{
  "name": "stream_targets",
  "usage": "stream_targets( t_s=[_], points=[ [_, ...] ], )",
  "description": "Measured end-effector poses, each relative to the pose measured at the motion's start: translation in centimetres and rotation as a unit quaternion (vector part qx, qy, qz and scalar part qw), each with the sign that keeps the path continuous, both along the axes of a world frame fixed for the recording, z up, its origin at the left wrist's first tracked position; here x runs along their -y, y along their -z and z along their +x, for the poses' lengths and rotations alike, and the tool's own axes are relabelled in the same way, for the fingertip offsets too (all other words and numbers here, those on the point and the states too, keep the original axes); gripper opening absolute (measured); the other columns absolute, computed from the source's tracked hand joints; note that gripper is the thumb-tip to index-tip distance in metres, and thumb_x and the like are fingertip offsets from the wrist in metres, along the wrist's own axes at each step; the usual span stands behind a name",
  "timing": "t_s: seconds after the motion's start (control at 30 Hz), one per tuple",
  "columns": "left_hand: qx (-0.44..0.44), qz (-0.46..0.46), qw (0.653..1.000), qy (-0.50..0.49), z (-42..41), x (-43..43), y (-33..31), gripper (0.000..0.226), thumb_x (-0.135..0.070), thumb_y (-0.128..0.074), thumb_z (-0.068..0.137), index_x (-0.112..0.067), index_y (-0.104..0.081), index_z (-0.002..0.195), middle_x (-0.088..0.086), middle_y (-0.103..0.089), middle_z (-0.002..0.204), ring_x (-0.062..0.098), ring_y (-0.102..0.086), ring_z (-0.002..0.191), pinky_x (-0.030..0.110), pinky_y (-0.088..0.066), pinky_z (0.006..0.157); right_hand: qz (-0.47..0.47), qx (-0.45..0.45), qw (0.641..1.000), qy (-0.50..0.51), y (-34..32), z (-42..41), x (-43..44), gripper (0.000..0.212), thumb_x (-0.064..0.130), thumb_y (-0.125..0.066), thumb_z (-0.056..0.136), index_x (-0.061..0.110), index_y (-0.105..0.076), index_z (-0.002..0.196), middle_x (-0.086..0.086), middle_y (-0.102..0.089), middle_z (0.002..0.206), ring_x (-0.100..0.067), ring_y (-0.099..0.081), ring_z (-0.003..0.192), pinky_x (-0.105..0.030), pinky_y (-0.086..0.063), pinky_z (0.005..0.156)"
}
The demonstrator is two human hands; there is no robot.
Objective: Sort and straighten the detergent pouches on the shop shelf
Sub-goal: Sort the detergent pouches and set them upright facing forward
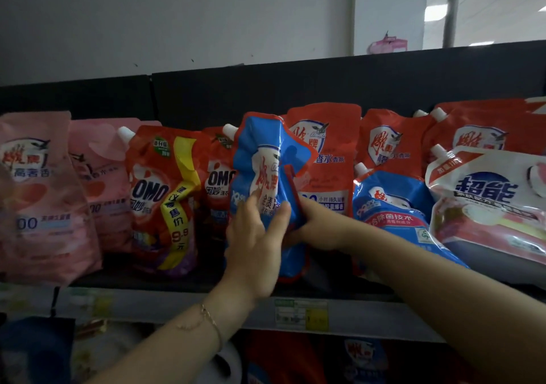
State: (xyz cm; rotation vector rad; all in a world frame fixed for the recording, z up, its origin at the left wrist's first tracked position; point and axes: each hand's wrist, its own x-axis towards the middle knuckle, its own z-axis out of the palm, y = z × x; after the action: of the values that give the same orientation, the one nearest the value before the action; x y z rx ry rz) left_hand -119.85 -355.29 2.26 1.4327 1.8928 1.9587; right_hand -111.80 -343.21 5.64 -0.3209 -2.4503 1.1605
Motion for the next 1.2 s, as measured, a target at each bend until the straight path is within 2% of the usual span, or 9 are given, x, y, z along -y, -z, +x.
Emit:
stream_targets(
  t_s=[0.13,0.2,0.3,0.4,0.5,0.7,0.87,0.97,1.2],
  points=[
    [0.001,-0.006,0.998,-0.065,-1.8,0.5,0.6,0.073,-0.068,-0.056,0.063,-0.039,-0.034,0.125,-0.020,-0.040,0.121,0.012,-0.037,0.127,0.045,-0.035,0.108,-0.114,-0.055,0.992,-0.017,-1.6,0.2,-0.4,0.050,-0.004,-0.065,0.079,0.012,-0.054,0.125,-0.004,-0.067,0.116,-0.016,-0.064,0.104,-0.025,-0.054,0.081],
    [-0.029,-0.041,0.994,-0.098,-3.0,0.4,0.9,0.099,-0.073,-0.067,0.049,-0.035,-0.028,0.131,-0.015,-0.035,0.127,0.013,-0.033,0.129,0.047,-0.034,0.109,-0.165,-0.109,0.980,0.005,-2.3,-0.1,0.0,0.033,0.017,-0.068,0.080,0.014,-0.063,0.112,-0.002,-0.070,0.108,-0.017,-0.064,0.100,-0.029,-0.049,0.082],
    [-0.011,-0.074,0.992,-0.098,-4.4,-0.3,0.9,0.131,-0.079,-0.079,0.023,-0.040,-0.019,0.133,-0.011,-0.035,0.136,0.016,-0.039,0.129,0.048,-0.038,0.106,-0.212,-0.163,0.959,0.092,-2.7,-1.2,0.2,0.040,0.047,-0.056,0.090,0.009,-0.066,0.101,-0.004,-0.069,0.094,-0.019,-0.062,0.084,-0.032,-0.048,0.076],
    [0.000,-0.112,0.991,-0.070,-5.2,-0.9,0.4,0.144,-0.074,-0.083,0.014,-0.047,-0.007,0.134,-0.011,-0.039,0.141,0.016,-0.043,0.129,0.048,-0.041,0.105,-0.125,-0.187,0.962,0.157,-3.1,-1.4,0.4,0.037,0.042,-0.046,0.098,0.008,-0.058,0.088,-0.012,-0.055,0.076,-0.022,-0.052,0.067,-0.029,-0.042,0.063],
    [-0.027,-0.161,0.981,-0.108,-5.4,-0.9,0.0,0.155,-0.079,-0.078,0.011,-0.044,0.001,0.139,-0.003,-0.029,0.149,0.021,-0.034,0.136,0.051,-0.037,0.108,-0.019,-0.205,0.957,0.203,-4.9,-0.5,0.1,0.033,0.032,-0.048,0.100,0.013,-0.051,0.074,-0.001,-0.044,0.054,-0.006,-0.041,0.040,-0.018,-0.034,0.041],
    [-0.013,-0.230,0.962,-0.149,-4.9,-0.9,-0.1,0.168,-0.083,-0.071,0.010,-0.033,0.015,0.145,0.008,-0.006,0.155,0.032,-0.015,0.143,0.055,-0.022,0.114,0.158,-0.260,0.922,0.237,-7.6,0.4,0.0,0.042,0.024,-0.049,0.100,0.016,-0.045,0.058,0.008,-0.043,0.051,-0.001,-0.034,0.041,-0.015,-0.029,0.041],
    [-0.118,-0.178,0.947,-0.239,-3.9,-0.1,-0.4,0.151,-0.083,-0.071,0.020,-0.032,0.002,0.142,0.012,-0.022,0.147,0.033,-0.026,0.136,0.053,-0.029,0.108,0.076,-0.238,0.949,0.193,-4.6,1.7,-0.1,0.040,0.035,-0.052,0.097,-0.002,-0.061,0.086,-0.001,-0.050,0.066,-0.006,-0.044,0.056,-0.017,-0.035,0.049],
    [-0.194,-0.095,0.942,-0.257,-3.1,0.2,-0.8,0.135,-0.077,-0.077,0.028,-0.021,-0.020,0.136,0.007,-0.035,0.137,0.028,-0.037,0.128,0.050,-0.039,0.098,0.095,-0.167,0.965,0.181,-2.6,3.1,-0.2,0.043,0.038,-0.056,0.094,0.000,-0.058,0.075,-0.003,-0.051,0.066,-0.013,-0.047,0.061,-0.027,-0.039,0.057],
    [-0.388,0.094,0.905,-0.148,-0.9,-0.2,-0.9,0.036,-0.032,-0.073,0.076,-0.014,-0.052,0.099,-0.006,-0.046,0.094,0.013,-0.046,0.087,0.033,-0.045,0.075,0.189,-0.082,0.949,0.241,-0.9,5.5,0.1,0.027,0.034,-0.067,0.087,0.010,-0.064,0.075,0.007,-0.055,0.063,-0.008,-0.050,0.063,-0.024,-0.039,0.058]
  ],
)
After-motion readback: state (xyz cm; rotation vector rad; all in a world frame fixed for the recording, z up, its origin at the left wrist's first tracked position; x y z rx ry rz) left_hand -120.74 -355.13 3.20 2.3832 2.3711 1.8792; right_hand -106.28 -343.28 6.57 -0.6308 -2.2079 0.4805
